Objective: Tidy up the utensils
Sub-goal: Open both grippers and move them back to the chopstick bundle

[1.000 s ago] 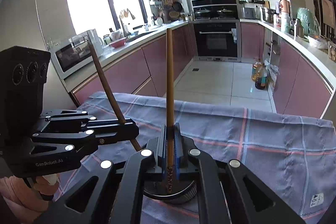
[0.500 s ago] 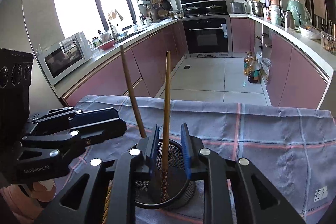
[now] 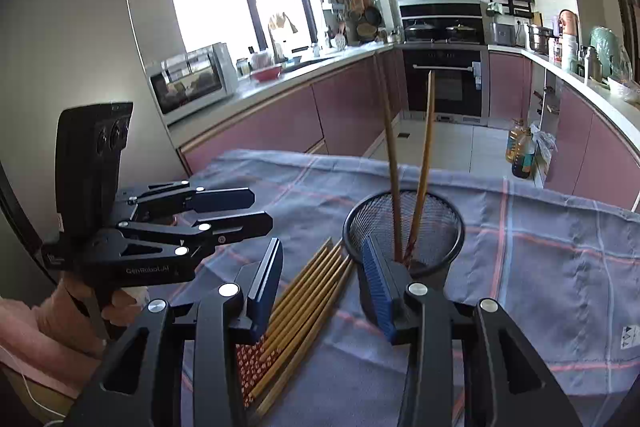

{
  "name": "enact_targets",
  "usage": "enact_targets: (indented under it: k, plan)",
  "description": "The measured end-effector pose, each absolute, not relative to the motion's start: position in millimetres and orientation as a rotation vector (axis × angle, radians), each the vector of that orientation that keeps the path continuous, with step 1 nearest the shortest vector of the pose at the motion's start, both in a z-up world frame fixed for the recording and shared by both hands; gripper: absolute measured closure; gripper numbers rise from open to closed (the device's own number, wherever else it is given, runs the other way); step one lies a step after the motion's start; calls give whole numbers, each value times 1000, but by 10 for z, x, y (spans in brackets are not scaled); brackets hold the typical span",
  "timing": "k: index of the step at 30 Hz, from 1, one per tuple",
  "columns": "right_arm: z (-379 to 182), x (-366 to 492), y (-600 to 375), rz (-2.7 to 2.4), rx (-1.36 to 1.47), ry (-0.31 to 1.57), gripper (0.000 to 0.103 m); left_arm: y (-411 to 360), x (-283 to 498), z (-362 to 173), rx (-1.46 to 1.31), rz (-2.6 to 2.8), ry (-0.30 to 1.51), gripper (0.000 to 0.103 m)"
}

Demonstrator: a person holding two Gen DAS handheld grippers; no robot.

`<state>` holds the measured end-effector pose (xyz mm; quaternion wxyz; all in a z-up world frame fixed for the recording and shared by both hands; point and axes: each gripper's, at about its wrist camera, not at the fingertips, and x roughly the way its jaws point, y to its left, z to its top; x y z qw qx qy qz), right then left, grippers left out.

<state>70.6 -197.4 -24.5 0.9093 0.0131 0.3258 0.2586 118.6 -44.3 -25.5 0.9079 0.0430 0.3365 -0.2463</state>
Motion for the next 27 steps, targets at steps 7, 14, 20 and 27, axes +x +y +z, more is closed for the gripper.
enact_targets:
  k: [7, 14, 20, 27]
  plan:
    - [-808, 808, -1813, 504, 46, 843, 64, -348, 1185, -779, 110, -474, 836, 57]
    - [-951, 856, -1691, 477, 20, 891, 65, -430, 1207, -1026, 130, -459, 892, 59]
    - [-993, 850, -1670, 451, 5, 900, 68, -443, 1228, -1111, 136, -453, 910, 59]
    - [-1009, 858, -1648, 440, -12, 906, 69, -435, 1226, -1121, 147, -450, 915, 60]
